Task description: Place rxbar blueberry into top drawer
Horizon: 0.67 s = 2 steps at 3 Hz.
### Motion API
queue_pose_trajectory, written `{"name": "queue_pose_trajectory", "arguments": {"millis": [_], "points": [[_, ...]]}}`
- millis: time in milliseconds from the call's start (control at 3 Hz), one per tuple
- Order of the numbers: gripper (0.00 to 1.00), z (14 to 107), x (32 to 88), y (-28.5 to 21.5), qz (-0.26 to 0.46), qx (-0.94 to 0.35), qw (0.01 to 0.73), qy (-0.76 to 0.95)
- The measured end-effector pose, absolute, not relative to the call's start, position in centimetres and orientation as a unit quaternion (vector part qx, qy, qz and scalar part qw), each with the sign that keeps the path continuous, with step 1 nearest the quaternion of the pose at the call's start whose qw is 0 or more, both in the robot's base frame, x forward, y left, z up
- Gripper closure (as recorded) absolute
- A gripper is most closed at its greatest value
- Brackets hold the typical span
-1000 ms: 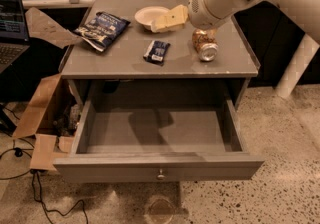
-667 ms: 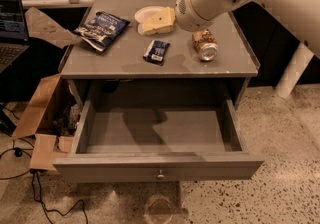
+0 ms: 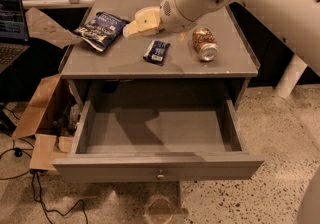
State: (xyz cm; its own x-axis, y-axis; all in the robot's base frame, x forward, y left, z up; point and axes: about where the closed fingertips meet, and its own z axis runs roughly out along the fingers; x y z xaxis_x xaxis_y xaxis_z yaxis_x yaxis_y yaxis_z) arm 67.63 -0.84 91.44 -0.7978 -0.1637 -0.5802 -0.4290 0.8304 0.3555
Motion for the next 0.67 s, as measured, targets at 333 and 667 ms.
{"name": "queue_pose_trajectory", "arguments": {"millis": [333, 667], "points": [[0.00, 90.9, 68.7, -1.1, 0.233, -0.122, 0.282, 0.923], [0.00, 89.8, 71.3, -1.4, 0.208, -0.066, 0.298, 0.929]]}}
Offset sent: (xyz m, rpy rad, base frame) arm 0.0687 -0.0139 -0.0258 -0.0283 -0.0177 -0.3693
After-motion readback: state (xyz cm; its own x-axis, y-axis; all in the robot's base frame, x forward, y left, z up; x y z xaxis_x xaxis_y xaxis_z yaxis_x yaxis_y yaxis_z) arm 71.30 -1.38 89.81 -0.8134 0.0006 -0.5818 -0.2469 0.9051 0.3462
